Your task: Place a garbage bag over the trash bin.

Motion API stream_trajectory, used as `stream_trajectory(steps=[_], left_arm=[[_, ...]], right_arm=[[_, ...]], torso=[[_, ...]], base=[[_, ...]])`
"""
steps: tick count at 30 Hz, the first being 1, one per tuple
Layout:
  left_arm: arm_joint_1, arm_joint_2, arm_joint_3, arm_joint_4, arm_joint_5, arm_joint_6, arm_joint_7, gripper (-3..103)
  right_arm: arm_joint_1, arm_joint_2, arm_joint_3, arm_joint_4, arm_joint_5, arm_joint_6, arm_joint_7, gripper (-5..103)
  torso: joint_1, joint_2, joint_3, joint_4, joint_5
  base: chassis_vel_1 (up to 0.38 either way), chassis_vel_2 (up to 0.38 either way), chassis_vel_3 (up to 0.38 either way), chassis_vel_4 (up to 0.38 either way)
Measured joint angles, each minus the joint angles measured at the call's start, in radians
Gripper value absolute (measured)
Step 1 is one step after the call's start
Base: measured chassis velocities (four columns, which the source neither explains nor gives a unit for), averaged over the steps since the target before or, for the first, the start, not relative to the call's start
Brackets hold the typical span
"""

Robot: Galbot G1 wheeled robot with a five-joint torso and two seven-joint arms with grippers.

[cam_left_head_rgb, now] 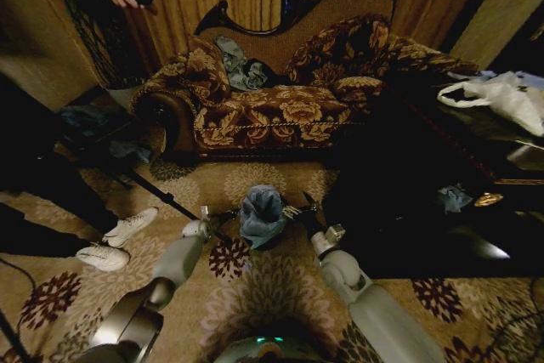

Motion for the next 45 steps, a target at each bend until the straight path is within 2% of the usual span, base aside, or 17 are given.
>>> stream_trajectory(steps=[6, 12, 20, 25, 28, 30, 33, 34, 35, 36, 37, 38, 40, 41, 42, 43, 45], left_arm=[[0.047, 0.021, -0.013, -0.098, 0.0, 0.032, -0.037, -1], [0.12, 0.063, -0.028, -0.225, 0.002, 0.021, -0.049, 20], [0.27, 0.138, -0.147, -0.4, 0.095, -0.119, 0.054, 53], [0.308, 0.154, -0.203, -0.487, 0.107, -0.139, 0.098, 69], [0.35, 0.18, -0.238, -0.625, 0.09, -0.133, 0.096, 85], [0.353, 0.189, -0.24, -0.655, 0.08, -0.125, 0.081, 85], [0.337, 0.229, -0.227, -0.754, 0.026, -0.09, -0.021, 98], [0.331, 0.241, -0.22, -0.795, 0.003, -0.072, -0.085, 100], [0.331, 0.241, -0.22, -0.795, 0.003, -0.072, -0.085, 100], [0.33, 0.25, -0.217, -0.847, -0.017, -0.043, -0.177, 100], [0.337, 0.259, -0.215, -0.942, -0.035, 0.016, -0.327, 100], [0.337, 0.259, -0.215, -0.942, -0.035, 0.016, -0.327, 100], [0.377, 0.29, -0.2, -1.167, -0.088, 0.119, -0.625, 100], [0.402, 0.307, -0.202, -1.254, -0.119, 0.16, -0.72, 100], [0.442, 0.32, -0.216, -1.338, -0.145, 0.2, -0.787, 100], [0.442, 0.32, -0.216, -1.338, -0.145, 0.2, -0.787, 100], [0.562, 0.334, -0.268, -1.489, -0.152, 0.244, -0.866, 100]], right_arm=[[0.0, 0.002, -0.002, 0.014, 0.003, 0.0, 0.0, 100], [-0.009, 0.0, -0.003, 0.031, 0.006, -0.003, 0.001, 100], [-0.017, 0.0, 0.0, 0.037, 0.011, -0.005, 0.001, 100], [-0.024, 0.003, 0.001, 0.031, 0.012, -0.008, 0.001, 100], [-0.06, 0.026, 0.019, -0.001, 0.003, 0.006, 0.002, 100], [-0.067, 0.03, 0.024, -0.006, 0.002, 0.009, 0.002, 100], [-0.083, 0.04, 0.054, -0.015, -0.005, 0.019, -0.001, 100], [-0.089, 0.044, 0.07, -0.02, -0.017, 0.025, -0.007, 100], [-0.089, 0.044, 0.07, -0.02, -0.017, 0.025, -0.007, 100], [-0.097, 0.05, 0.095, -0.022, -0.034, 0.027, -0.018, 100], [-0.109, 0.057, 0.135, -0.013, -0.057, 0.015, -0.032, 100], [-0.109, 0.057, 0.135, -0.013, -0.057, 0.015, -0.032, 100], [-0.153, 0.06, 0.22, 0.047, -0.086, -0.033, -0.059, 100], [-0.178, 0.059, 0.259, 0.076, -0.095, -0.057, -0.067, 100], [-0.208, 0.059, 0.303, 0.107, -0.105, -0.072, -0.074, 100], [-0.208, 0.059, 0.303, 0.107, -0.105, -0.072, -0.074, 100], [-0.264, 0.062, 0.379, 0.151, -0.118, -0.082, -0.085, 100]], torso=[[0.0, 0.0, 0.0, 0.0, 0.0], [0.0, 0.0, 0.0, 0.0, 0.0], [0.0, 0.0, 0.0, 0.0002, -0.0002], [0.0, 0.0, 0.0, 0.0001, -0.0002], [0.0, 0.0, 0.0, 0.0001, -0.0002], [0.0, 0.0, 0.0, 0.0001, -0.0002], [0.0, 0.0, 0.0, 0.0001, -0.0001], [0.0, 0.0, 0.0, -0.0001, 0.0], [0.0, 0.0, 0.0, -0.0001, 0.0], [0.0, 0.0, 0.0, -0.0003, 0.0], [0.0, 0.0, 0.0, -0.0002, 0.0], [0.0, 0.0, 0.0, -0.0002, 0.0], [0.0, 0.0, 0.0, -0.0001, 0.0002], [0.0, 0.0, 0.0, -0.0005, 0.0004], [0.0, 0.0, 0.0, -0.0005, 0.0008], [0.0, 0.0, 0.0, -0.0005, 0.0008], [0.0, 0.0, 0.0, -0.0005, 0.0002]], base=[[0.0, 0.0, 0.0, 0.0], [0.0, 0.0, 0.0, 0.0], [0.0, 0.0, 0.0, 0.0], [0.0, 0.0, 0.0, 0.0], [0.0, 0.0, 0.0, 0.0], [0.0, 0.0, 0.0, 0.0], [0.0, 0.0, 0.0, 0.0], [0.0, 0.0, 0.0, 0.0], [0.0, 0.0, 0.0, 0.0], [0.0, 0.0, 0.0, 0.0], [0.0, 0.0, 0.0, 0.0], [0.0, 0.0, 0.0, 0.0], [0.0, 0.0, 0.0, 0.0], [0.0, 0.0, 0.0, 0.0], [0.0, 0.0, 0.0, 0.0], [0.0, 0.0, 0.0, 0.0], [0.0, 0.0, 0.0, 0.0]])
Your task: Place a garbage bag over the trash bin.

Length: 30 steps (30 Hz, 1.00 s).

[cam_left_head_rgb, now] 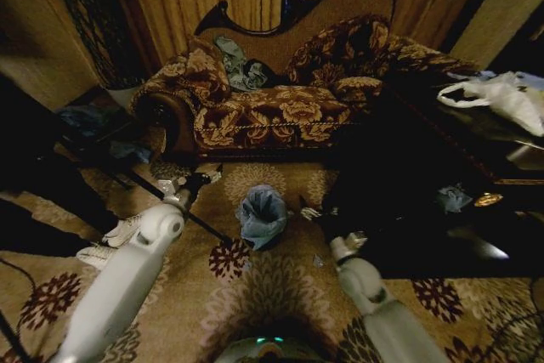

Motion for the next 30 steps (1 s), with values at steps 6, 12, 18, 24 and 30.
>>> stream_trajectory(steps=[6, 12, 18, 24, 30], left_arm=[[0.454, -0.097, -0.117, -0.265, 0.24, -0.055, 0.02, 100], [0.591, -0.216, -0.103, -0.306, 0.348, -0.072, 0.065, 100], [0.633, -0.233, -0.14, -0.3, 0.491, -0.121, 0.107, 100], [0.621, -0.215, -0.226, -0.294, 0.54, -0.125, 0.165, 100], [0.617, -0.224, -0.236, -0.29, 0.528, -0.105, 0.158, 100]], right_arm=[[-0.18, 0.021, 0.185, 0.099, -0.018, 0.055, -0.061, 100], [-0.285, 0.086, 0.252, 0.16, -0.062, 0.109, -0.08, 100], [-0.308, 0.188, 0.247, 0.162, -0.179, 0.149, -0.07, 100], [-0.297, 0.199, 0.278, 0.161, -0.183, 0.142, -0.079, 100], [-0.295, 0.178, 0.271, 0.193, -0.158, 0.102, -0.051, 100]], torso=[[0.0, 0.0, 0.0, 0.0009, -0.0003], [0.0, 0.0, 0.0, 0.0004, -0.0002], [0.0, 0.0, 0.0, 0.0006, 0.0], [0.0, 0.0, 0.0, 0.0005, -0.0001], [0.0, 0.0, 0.0, 0.0006, -0.0003]], base=[[0.0, 0.0, 0.0, 0.0], [0.0, 0.0, 0.0, 0.0], [0.0, 0.0, 0.0, 0.0], [0.0, 0.0, 0.0, 0.0], [0.0, 0.0, 0.0, 0.0]])
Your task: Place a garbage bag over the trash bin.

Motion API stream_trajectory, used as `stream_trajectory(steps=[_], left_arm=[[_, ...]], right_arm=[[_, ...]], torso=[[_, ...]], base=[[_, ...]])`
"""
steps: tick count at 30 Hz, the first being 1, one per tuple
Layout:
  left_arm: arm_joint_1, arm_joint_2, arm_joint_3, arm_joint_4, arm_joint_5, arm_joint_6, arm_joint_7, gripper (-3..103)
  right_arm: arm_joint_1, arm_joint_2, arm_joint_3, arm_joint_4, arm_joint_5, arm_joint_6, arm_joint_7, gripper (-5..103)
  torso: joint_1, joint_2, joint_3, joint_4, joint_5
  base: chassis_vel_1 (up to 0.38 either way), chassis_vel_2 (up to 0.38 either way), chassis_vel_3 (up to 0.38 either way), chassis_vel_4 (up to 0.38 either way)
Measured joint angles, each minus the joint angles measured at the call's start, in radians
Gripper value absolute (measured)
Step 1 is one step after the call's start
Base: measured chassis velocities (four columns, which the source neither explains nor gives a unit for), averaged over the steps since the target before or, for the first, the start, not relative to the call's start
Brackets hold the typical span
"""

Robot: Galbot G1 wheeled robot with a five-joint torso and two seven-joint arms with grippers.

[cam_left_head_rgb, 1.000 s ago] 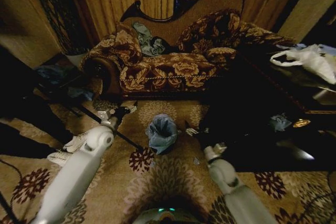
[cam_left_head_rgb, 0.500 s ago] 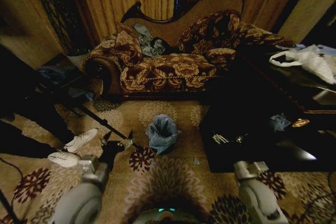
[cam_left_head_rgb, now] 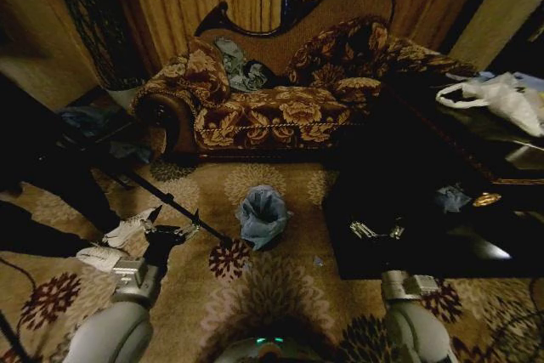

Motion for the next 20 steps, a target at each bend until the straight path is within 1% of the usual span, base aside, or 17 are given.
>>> stream_trajectory(steps=[20], left_arm=[[-0.004, -0.002, 0.004, 0.004, 0.0, 0.003, -0.006, 100]], right_arm=[[0.002, -0.003, -0.006, 0.002, -0.004, -0.006, 0.011, 100]], torso=[[0.0, 0.0, 0.0, -0.0001, 0.0]], base=[[0.0, 0.0, 0.0, 0.0]])
